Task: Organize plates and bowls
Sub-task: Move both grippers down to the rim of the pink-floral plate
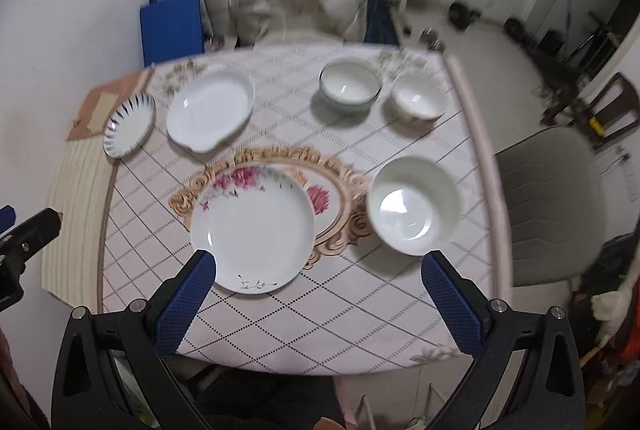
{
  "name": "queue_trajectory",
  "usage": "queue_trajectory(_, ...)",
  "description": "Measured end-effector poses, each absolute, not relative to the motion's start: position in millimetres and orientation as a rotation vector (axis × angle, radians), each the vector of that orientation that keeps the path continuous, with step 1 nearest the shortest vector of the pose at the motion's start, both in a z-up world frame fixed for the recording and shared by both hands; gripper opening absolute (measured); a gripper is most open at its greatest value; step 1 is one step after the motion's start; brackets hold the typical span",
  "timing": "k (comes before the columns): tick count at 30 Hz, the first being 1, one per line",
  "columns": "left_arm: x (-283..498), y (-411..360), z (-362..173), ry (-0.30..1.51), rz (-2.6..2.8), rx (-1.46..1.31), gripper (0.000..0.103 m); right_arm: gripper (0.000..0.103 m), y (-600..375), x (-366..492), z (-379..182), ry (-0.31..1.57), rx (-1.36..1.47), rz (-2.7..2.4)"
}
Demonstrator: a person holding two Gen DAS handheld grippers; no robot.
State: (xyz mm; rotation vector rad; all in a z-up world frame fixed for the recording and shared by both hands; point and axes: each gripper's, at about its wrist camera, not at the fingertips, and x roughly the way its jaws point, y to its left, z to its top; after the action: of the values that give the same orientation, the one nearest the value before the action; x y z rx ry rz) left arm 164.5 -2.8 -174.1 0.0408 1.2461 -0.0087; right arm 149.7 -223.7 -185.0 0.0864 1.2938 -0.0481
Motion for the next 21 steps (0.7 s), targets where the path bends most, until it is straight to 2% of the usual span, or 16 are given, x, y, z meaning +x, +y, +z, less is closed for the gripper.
queue_trajectory(2, 183, -5, -207, 1.317, -0.026, 0.032, 0.102, 0.103, -224, 169, -219, 1.339, 0.103, -0.030)
queue_trajectory(5, 204, -6, -251, 1.410, -0.056, 0.024, 0.093, 0.103, -226, 191, -269, 1.407, 0.151, -0.015)
queue_trajectory(10, 236, 7, -328, 1.574, -0.089, -0.064, 0.062, 0.093, -233, 209, -345, 1.529, 0.311, -0.009)
queue_trajectory(12, 248, 13, -354, 1.626, -0.114, -0.103, 0.056, 0.088, -234, 212, -370, 1.565, 0.340, -0.028)
queue_trajectory(14, 257, 15, -373, 1.663, -0.147, -0.133, 0.056, 0.084, -233, 213, -387, 1.597, 0.382, -0.036)
queue_trajectory(21, 276, 7, -412, 1.759, -0.265, -0.142, 0.056, 0.059, -230, 222, -432, 1.655, 0.450, -0.052)
